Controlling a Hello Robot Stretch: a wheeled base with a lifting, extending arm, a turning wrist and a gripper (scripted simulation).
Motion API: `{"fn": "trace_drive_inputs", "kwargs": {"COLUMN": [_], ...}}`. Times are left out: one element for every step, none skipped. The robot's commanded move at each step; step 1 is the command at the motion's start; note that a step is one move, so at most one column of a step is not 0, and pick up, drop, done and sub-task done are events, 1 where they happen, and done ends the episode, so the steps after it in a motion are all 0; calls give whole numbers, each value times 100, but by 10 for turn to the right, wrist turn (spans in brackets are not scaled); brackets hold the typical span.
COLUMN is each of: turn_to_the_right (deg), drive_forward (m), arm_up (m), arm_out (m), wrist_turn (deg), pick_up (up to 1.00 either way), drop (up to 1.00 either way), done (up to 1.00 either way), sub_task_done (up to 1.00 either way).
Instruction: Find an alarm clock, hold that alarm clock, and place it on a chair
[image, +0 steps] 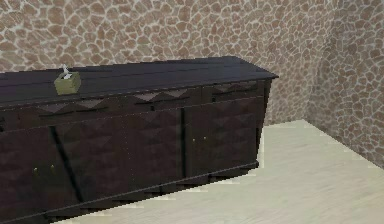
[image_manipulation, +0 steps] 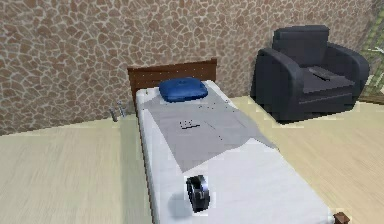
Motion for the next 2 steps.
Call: {"fn": "trace_drive_inputs", "kwargs": {"turn_to_the_right": [0, 0], "drive_forward": [0, 0], "arm_up": [50, 2], "arm_out": [0, 0], "wrist_turn": [0, 0], "pick_up": [0, 0], "drop": [0, 0], "done": [0, 0], "sub_task_done": [0, 0]}}
